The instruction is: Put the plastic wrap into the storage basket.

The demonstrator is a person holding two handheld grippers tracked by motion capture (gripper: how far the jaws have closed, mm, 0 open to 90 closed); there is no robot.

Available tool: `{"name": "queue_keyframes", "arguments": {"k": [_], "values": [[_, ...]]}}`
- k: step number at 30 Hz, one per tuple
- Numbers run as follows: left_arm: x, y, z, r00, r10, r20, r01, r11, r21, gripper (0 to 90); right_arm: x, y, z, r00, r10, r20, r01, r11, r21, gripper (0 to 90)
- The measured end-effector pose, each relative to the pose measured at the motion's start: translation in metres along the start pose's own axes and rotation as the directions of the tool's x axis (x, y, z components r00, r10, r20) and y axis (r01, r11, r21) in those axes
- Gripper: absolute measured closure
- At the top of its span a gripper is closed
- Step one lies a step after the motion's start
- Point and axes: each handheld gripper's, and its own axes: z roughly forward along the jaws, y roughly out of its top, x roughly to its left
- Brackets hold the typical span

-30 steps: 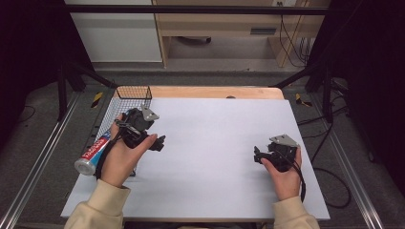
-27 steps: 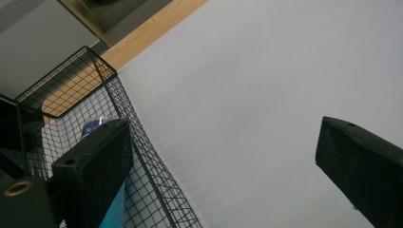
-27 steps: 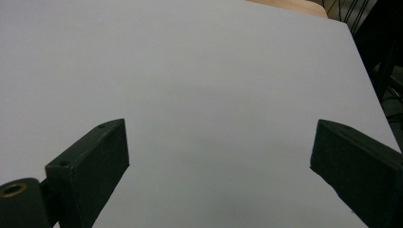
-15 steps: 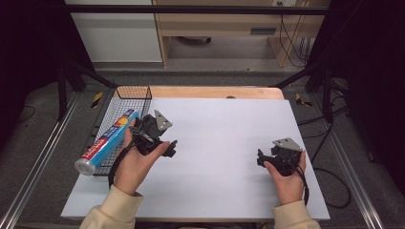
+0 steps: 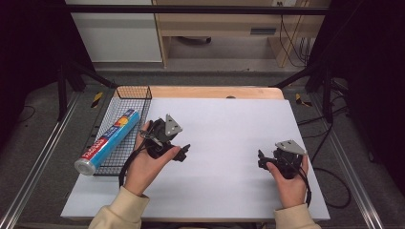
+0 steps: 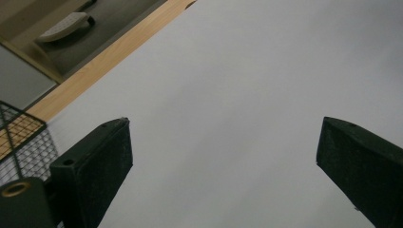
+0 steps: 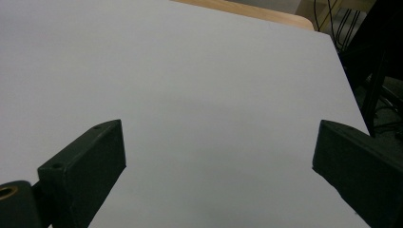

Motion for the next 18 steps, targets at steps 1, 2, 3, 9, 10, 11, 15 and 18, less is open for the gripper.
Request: {"name": "queue_keyframes", "arguments": {"k": [1,2,3,9,10,11,15,18], "values": [[-0.001,-0.001,0.003,0.9998,0.002,0.018,-0.001,0.9999,-0.012,4.7,0.0,0.0,-0.001,1.0,-0.002,0.0,0.002,1.0,0.001,4.0],[-0.003,-0.003,0.006,0.9995,0.005,0.033,-0.004,0.9998,-0.02,4.7,0.0,-0.001,-0.001,1.0,-0.001,-0.003,0.001,1.0,0.0,4.0],[-0.005,-0.004,0.009,0.9987,0.011,0.05,-0.01,0.9995,-0.03,4.7,0.0,-0.001,-0.002,1.0,-0.002,-0.005,0.002,1.0,-0.004,4.0],[-0.021,-0.012,0.025,0.9909,0.059,0.121,-0.05,0.9956,-0.079,3.6,-0.001,-0.003,-0.005,0.9999,-0.01,-0.012,0.01,1.0,-0.001,4.0],[-0.023,-0.015,0.028,0.9898,0.06,0.129,-0.05,0.9957,-0.078,3.7,-0.001,-0.003,-0.006,0.9999,-0.01,-0.012,0.01,1.0,-0.001,4.0],[-0.024,-0.016,0.03,0.9886,0.063,0.137,-0.053,0.9955,-0.078,3.7,-0.001,-0.003,-0.007,0.9999,-0.01,-0.012,0.01,1.0,-0.001,4.0],[-0.028,-0.026,0.038,0.9837,0.053,0.172,-0.039,0.9959,-0.082,3.7,-0.002,-0.005,-0.009,0.9998,-0.011,-0.017,0.011,1.0,-0.002,3.9],[-0.029,-0.034,0.043,0.9828,0.039,0.18,-0.027,0.9974,-0.067,3.6,-0.004,-0.007,-0.01,0.9998,-0.009,-0.019,0.009,1.0,0.006,3.9]]}}
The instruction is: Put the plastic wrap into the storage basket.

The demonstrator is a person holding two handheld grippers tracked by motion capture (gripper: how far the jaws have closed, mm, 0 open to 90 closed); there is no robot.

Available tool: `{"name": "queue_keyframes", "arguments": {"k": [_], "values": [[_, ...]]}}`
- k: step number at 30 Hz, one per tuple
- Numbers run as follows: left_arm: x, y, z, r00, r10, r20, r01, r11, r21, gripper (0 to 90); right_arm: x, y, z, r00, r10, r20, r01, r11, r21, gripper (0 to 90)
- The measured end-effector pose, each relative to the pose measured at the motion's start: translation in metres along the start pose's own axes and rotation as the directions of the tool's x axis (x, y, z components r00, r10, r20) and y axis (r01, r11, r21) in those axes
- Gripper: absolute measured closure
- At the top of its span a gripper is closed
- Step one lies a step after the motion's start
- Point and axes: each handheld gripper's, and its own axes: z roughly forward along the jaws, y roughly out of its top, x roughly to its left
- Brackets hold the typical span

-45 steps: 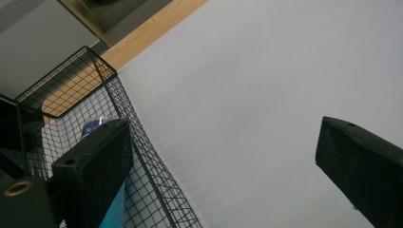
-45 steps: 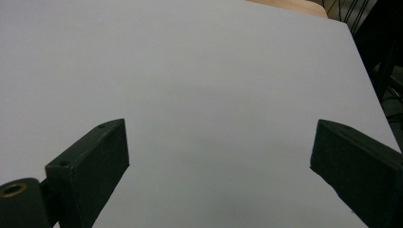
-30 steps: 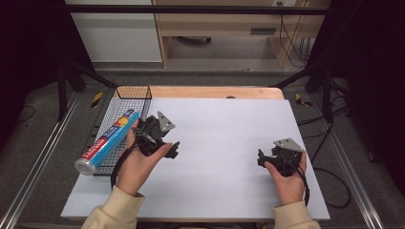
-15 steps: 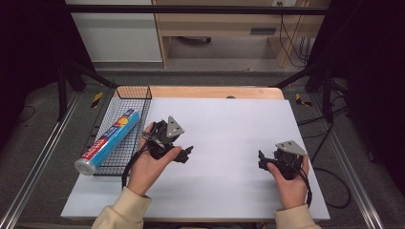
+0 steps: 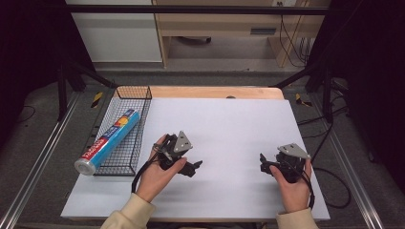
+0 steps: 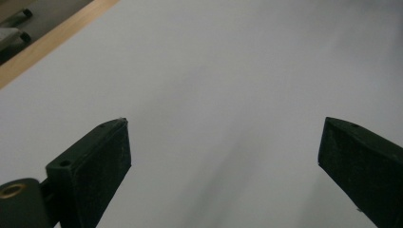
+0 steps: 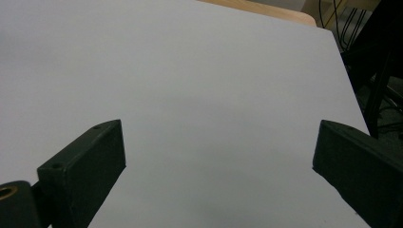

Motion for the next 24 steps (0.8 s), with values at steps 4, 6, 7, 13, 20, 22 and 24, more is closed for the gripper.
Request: {"name": "queue_keyframes", "arguments": {"k": [4,6,7,13,20,22,24], "values": [[0.003,-0.012,0.004,0.9998,-0.018,0.005,0.018,0.9998,-0.002,3.7,-0.003,-0.003,-0.002,0.9999,0.011,-0.002,-0.011,1.0,0.007,3.9],[0.007,-0.019,0.006,0.9993,-0.036,0.007,0.036,0.9993,-0.003,3.7,-0.005,-0.004,-0.003,0.9999,0.015,-0.004,-0.015,1.0,0.011,3.9],[0.009,-0.023,0.007,0.9992,-0.039,0.008,0.039,0.9992,0.001,3.8,-0.006,-0.005,-0.004,0.9998,0.017,-0.007,-0.017,1.0,0.014,3.9],[0.017,-0.047,0.01,0.9986,-0.052,0.01,0.052,0.9981,0.034,4.0,-0.008,-0.011,-0.005,0.9993,0.022,-0.03,-0.021,0.999,0.036,3.9],[0.017,-0.066,0.006,0.9971,-0.076,0.007,0.076,0.9967,0.028,4.0,-0.01,-0.019,-0.004,0.9953,0.035,-0.091,-0.027,0.996,0.086,4.0],[0.017,-0.07,0.004,0.9958,-0.091,0.002,0.091,0.9958,0.011,4.0,-0.011,-0.021,-0.002,0.9955,0.024,-0.092,-0.014,0.995,0.101,4.7],[0.016,-0.072,0.004,0.9958,-0.091,0.003,0.091,0.9957,0.012,4.1,-0.01,-0.022,-0.001,0.9961,0.016,-0.087,-0.007,0.994,0.109,5.9]]}}
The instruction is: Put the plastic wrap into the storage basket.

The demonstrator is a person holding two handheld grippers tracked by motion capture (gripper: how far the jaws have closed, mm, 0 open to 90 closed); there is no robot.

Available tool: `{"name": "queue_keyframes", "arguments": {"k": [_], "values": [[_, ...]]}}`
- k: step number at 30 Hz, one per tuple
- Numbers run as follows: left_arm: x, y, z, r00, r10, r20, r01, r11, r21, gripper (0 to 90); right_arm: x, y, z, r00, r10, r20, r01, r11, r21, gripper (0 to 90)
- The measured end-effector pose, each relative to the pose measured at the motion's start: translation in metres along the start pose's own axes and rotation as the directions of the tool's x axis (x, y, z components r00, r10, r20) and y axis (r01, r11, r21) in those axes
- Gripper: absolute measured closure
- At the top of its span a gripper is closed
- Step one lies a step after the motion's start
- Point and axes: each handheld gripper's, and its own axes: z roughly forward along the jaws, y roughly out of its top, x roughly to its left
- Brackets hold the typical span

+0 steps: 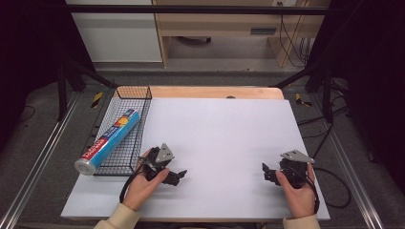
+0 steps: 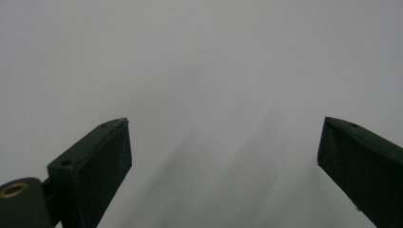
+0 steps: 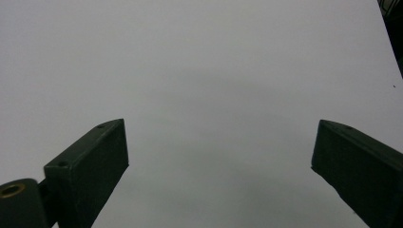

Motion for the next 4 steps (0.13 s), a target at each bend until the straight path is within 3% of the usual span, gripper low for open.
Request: {"name": "queue_keyframes", "arguments": {"k": [4], "values": [[-0.0036,0.0001,-0.0038,1.0,0.009,0.002,-0.009,0.9999,-0.011,4.1,-0.0036,-0.0028,0.0017,0.9998,-0.022,-0.003,0.022,1.0,-0.013,6.6]]}}
